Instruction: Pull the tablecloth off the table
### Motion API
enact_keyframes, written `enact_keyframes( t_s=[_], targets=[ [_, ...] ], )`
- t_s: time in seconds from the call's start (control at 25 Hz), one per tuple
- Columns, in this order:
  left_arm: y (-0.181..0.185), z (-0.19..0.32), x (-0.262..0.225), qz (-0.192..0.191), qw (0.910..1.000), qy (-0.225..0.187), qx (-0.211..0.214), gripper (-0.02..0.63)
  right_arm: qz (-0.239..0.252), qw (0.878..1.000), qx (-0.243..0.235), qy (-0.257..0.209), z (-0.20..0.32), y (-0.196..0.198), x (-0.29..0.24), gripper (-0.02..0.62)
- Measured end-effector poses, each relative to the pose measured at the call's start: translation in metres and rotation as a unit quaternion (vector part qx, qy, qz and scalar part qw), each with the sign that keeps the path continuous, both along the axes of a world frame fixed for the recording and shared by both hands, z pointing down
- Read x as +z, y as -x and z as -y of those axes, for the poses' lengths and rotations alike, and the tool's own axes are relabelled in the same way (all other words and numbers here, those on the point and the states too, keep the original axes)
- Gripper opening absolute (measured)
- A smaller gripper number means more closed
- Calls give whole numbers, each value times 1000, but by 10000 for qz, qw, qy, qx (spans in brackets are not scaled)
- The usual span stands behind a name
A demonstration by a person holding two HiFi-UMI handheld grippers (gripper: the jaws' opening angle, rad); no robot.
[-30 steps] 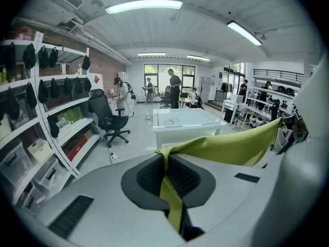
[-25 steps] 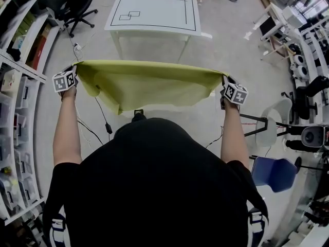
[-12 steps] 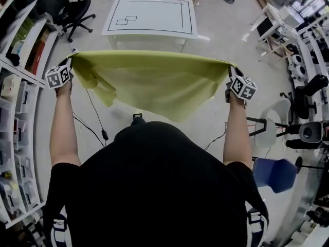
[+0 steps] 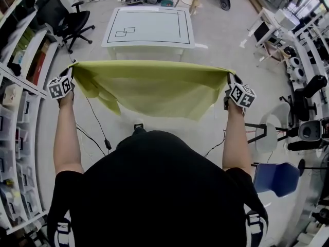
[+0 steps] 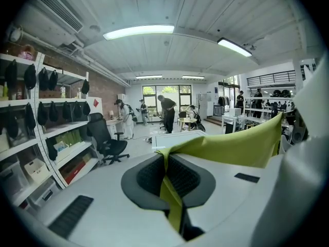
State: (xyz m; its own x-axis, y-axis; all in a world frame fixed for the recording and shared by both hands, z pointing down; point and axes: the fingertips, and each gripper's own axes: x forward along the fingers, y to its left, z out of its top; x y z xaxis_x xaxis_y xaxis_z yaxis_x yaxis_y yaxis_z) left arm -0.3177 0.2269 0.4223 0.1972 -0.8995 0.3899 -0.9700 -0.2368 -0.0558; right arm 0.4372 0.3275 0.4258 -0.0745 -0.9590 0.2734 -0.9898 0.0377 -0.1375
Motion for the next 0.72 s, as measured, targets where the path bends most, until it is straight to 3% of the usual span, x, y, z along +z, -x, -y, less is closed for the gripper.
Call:
enact_keyframes(
  t_s=[0.72],
  targets=[
    [-16, 9, 8, 9, 10000, 63, 64, 25, 1, 10000, 52, 56, 4, -16, 5, 25]
  ],
)
